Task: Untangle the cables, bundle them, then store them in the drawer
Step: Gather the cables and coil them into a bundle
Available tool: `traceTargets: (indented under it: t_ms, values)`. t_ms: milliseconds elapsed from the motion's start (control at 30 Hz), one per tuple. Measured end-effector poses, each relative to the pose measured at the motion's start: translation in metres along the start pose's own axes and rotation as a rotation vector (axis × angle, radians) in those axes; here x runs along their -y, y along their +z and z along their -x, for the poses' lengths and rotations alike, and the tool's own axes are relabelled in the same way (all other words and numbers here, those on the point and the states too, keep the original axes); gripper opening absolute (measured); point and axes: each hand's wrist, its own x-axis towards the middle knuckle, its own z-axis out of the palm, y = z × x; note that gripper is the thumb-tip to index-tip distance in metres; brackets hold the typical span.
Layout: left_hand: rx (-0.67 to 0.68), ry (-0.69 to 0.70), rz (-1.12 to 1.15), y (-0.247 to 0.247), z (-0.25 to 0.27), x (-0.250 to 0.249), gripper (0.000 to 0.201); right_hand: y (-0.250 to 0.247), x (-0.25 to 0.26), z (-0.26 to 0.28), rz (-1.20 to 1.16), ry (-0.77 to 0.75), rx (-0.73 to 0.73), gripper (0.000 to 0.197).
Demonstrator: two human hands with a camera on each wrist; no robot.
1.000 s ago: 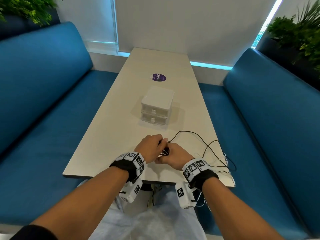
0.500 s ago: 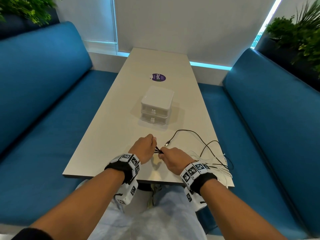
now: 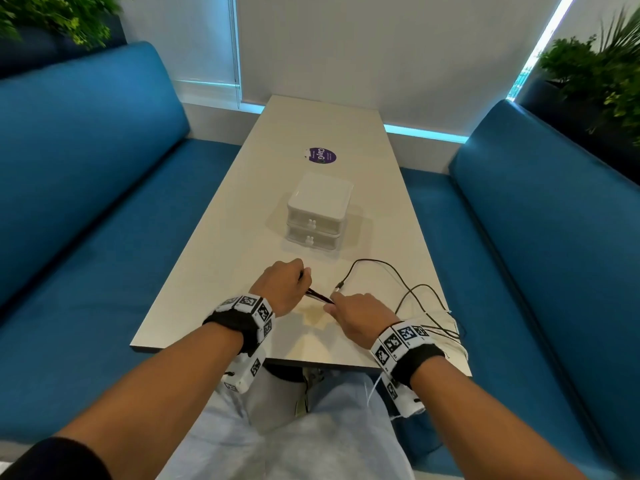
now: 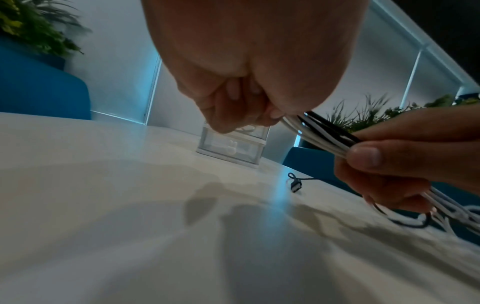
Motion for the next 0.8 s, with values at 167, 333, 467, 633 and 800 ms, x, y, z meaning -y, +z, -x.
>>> traceTargets:
  t_ms: [167, 333, 467, 633, 800]
  values:
    - [0.082, -0.073, 0.155, 0.003, 0.001, 0.011, 0.047, 0.001, 0.005, -0.002, -0.001, 0.034, -0.005, 0.033]
    - [0.101, -0.254, 0.247, -0.001, 0.012, 0.024, 0.079, 0.002, 0.002, -0.007, -0.045, 0.073, -0.026, 0.028]
    - [0.300, -0.258, 0.117, 0.000, 0.014, 0.018, 0.103, 0.001, 0.002, -0.010, -0.028, 0.085, -0.040, 0.031]
    - [0.336, -0.169, 0.332, 0.015, 0.010, 0.000, 0.077, 0.004, 0.013, -0.006, 0.007, -0.003, -0.009, 0.031]
    - [0.223, -0.192, 0.529, 0.016, -0.008, -0.014, 0.046, 0.006, 0.013, -0.005, -0.029, -0.028, -0.037, 0.032]
